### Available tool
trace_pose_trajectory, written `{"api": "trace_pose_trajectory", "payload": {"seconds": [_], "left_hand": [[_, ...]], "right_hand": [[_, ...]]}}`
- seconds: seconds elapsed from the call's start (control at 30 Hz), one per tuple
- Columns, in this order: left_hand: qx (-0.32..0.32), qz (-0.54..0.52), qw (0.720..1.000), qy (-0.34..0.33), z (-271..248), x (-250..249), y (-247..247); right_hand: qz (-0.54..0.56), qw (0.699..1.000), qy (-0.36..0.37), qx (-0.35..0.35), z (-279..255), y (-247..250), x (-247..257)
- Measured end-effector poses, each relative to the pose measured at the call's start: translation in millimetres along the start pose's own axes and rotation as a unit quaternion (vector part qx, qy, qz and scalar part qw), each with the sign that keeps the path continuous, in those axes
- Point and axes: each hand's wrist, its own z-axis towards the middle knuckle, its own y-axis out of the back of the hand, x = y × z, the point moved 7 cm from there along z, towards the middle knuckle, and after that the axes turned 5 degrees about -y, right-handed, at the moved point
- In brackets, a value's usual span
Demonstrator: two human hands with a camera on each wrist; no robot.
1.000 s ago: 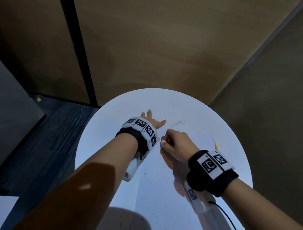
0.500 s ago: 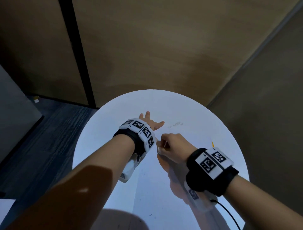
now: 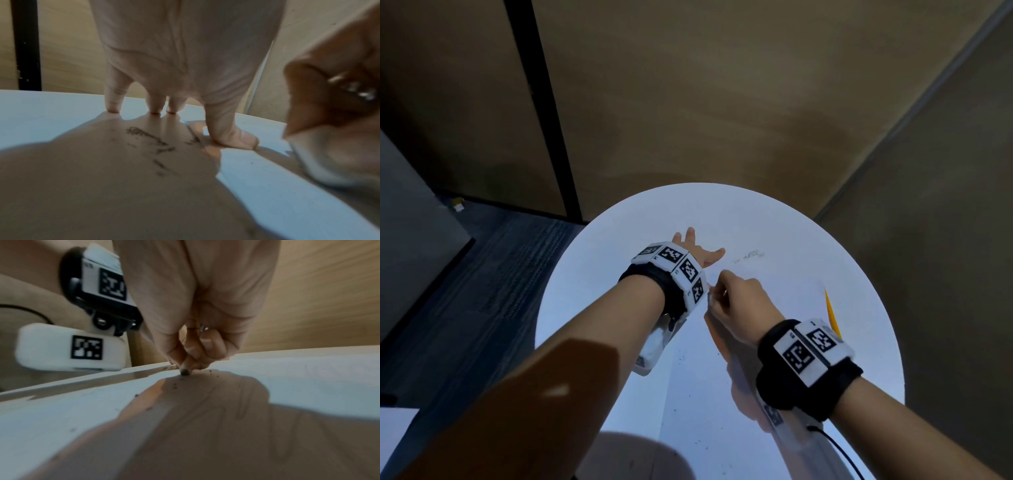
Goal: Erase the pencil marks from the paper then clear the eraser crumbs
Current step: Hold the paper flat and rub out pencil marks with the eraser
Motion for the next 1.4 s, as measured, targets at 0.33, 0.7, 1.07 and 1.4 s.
{"api": "trace_pose_trajectory", "payload": {"seconds": [0.33,0.7,1.07,1.4], "left_hand": [[0.041,0.135,0.988,-0.056,-6.3,-2.4,-3.4],[0.094,0.199,0.952,-0.214,-11.6,-20.4,-7.6],[0.112,0.251,0.938,-0.212,-11.6,-12.1,-15.9],[0.082,0.189,0.957,-0.206,-11.7,-4.2,-18.7]], "right_hand": [[0.274,0.948,-0.156,-0.05,-6.4,18.7,-63.0],[0.235,0.961,-0.137,-0.044,9.0,20.7,-63.5],[0.187,0.98,-0.061,-0.023,12.1,26.2,-36.3],[0.033,0.998,0.034,0.03,7.5,6.1,3.7]]}}
